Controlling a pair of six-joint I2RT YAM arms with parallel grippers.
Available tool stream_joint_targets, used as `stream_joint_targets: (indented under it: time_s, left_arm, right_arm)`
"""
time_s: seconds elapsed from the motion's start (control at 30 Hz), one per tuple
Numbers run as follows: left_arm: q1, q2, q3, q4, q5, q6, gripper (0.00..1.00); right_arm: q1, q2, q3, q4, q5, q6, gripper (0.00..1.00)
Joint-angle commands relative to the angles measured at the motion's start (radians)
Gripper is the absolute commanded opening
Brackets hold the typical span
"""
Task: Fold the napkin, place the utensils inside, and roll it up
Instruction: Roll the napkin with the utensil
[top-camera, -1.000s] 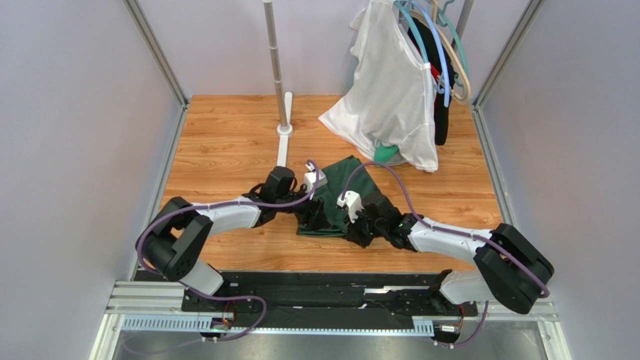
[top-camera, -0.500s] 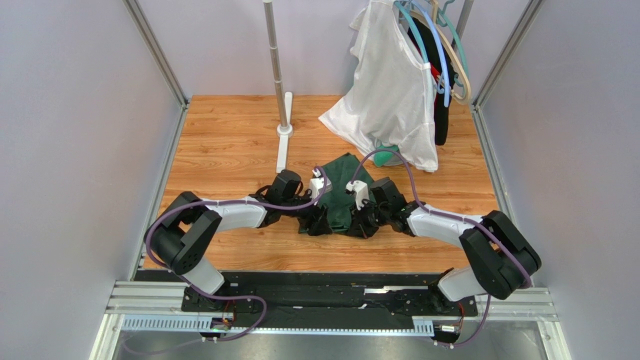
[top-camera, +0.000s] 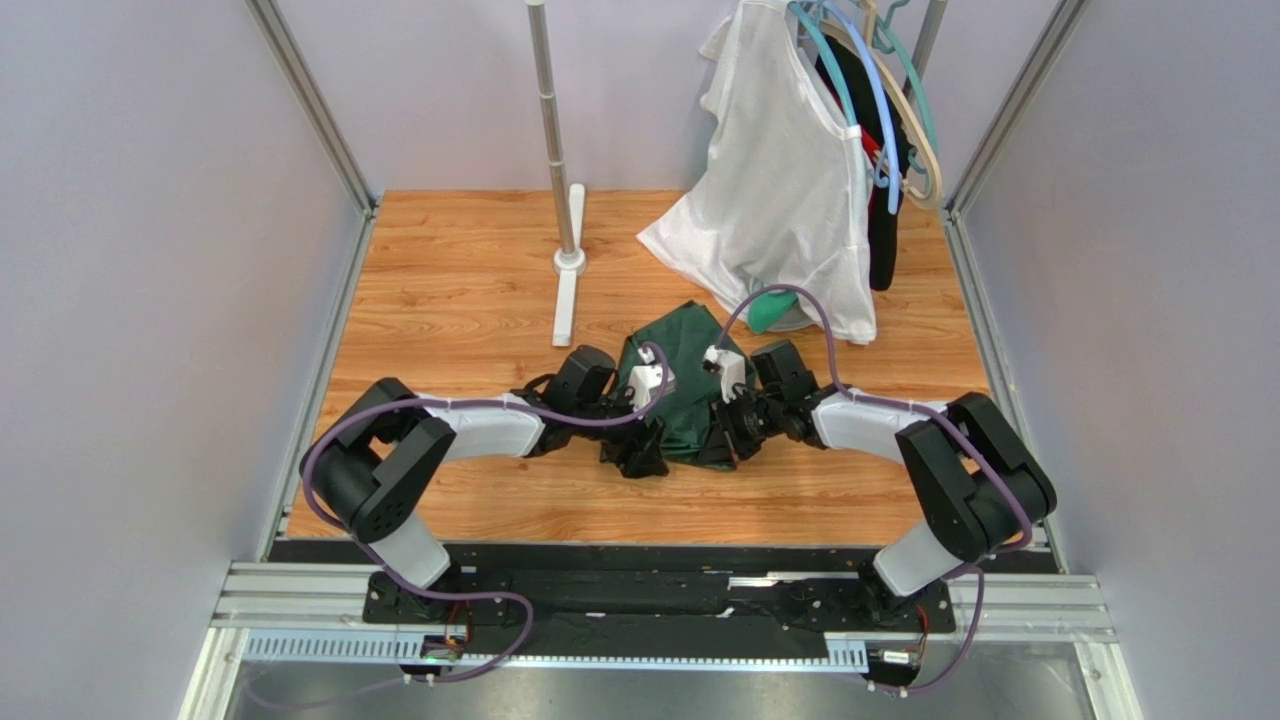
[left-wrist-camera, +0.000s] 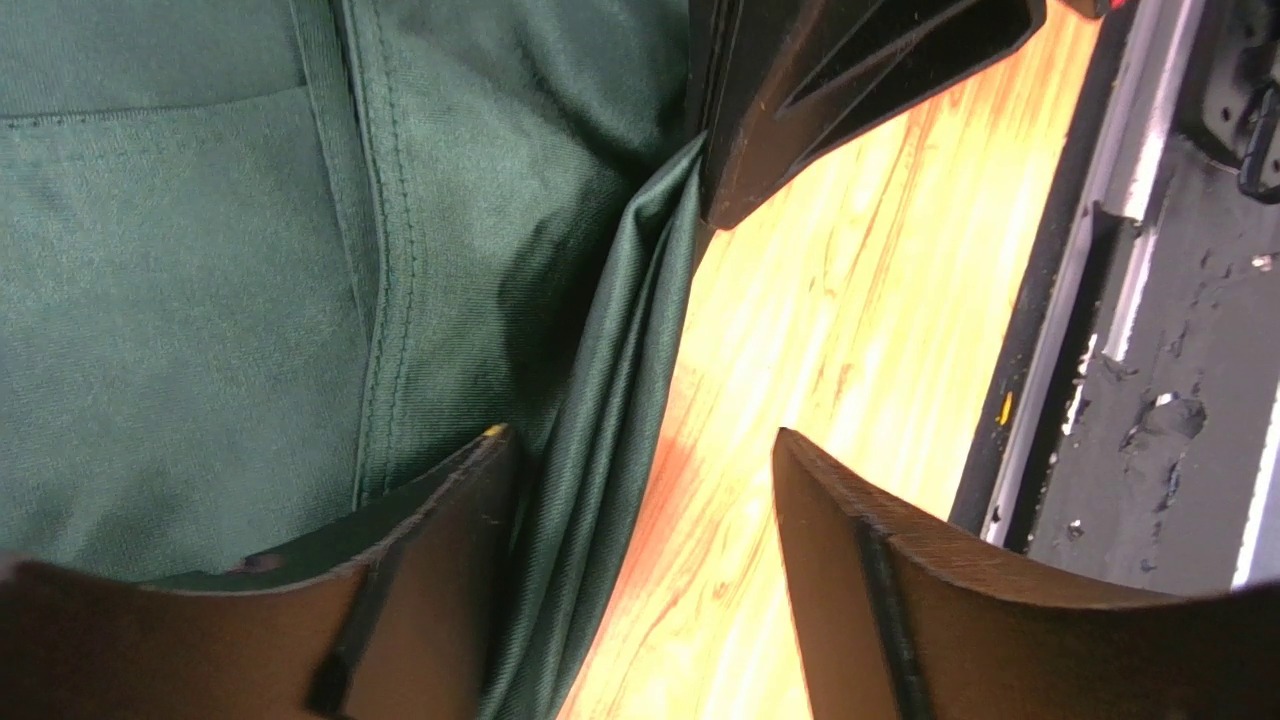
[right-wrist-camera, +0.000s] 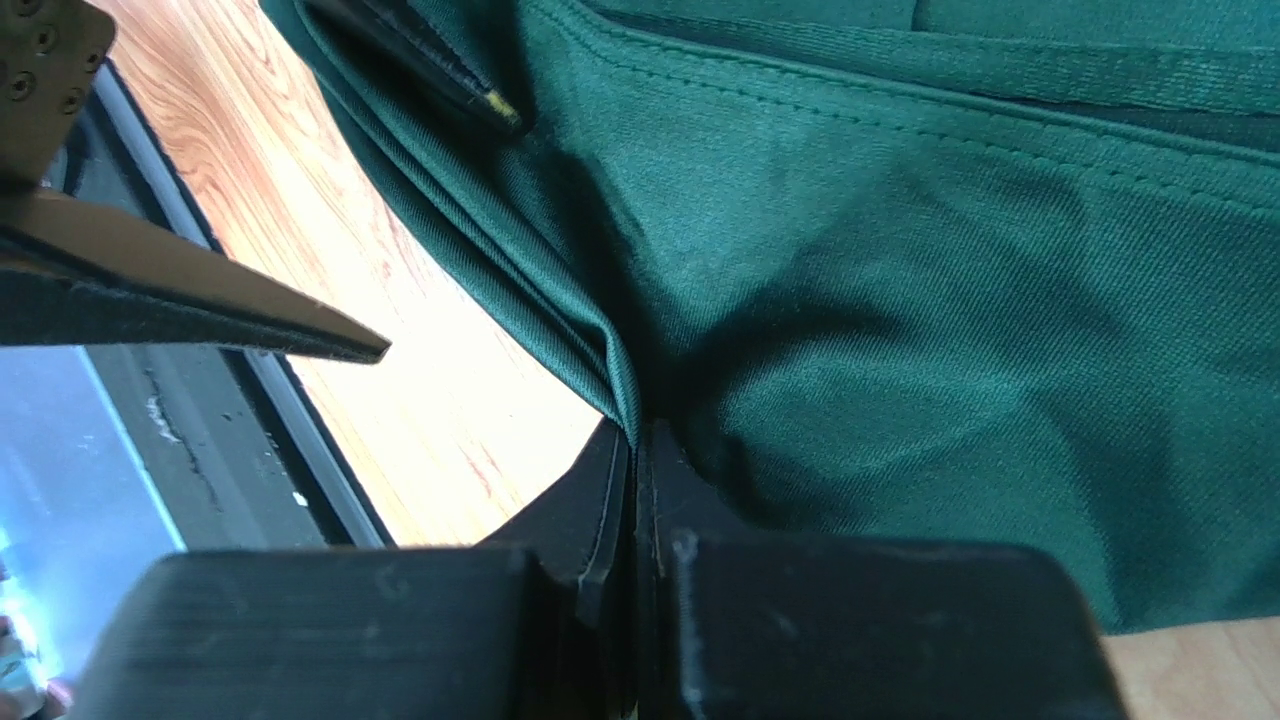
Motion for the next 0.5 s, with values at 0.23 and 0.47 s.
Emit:
stream_joint_targets:
  time_s: [0.23,0.47]
  left_arm:
    - [-0.004,0.015,0.054,-0.052,-0.065,0.033,0.51]
    - [-0.004,0.06,0.082,-0.087,-0.09,0.019,0.34]
  right_arm:
    - [-0.042,0.051,0.047,-0.001,-0.07,0.029,0.0]
    - [-0.044,0.064,0.053,-0.006,-0.07,0.032,0.0]
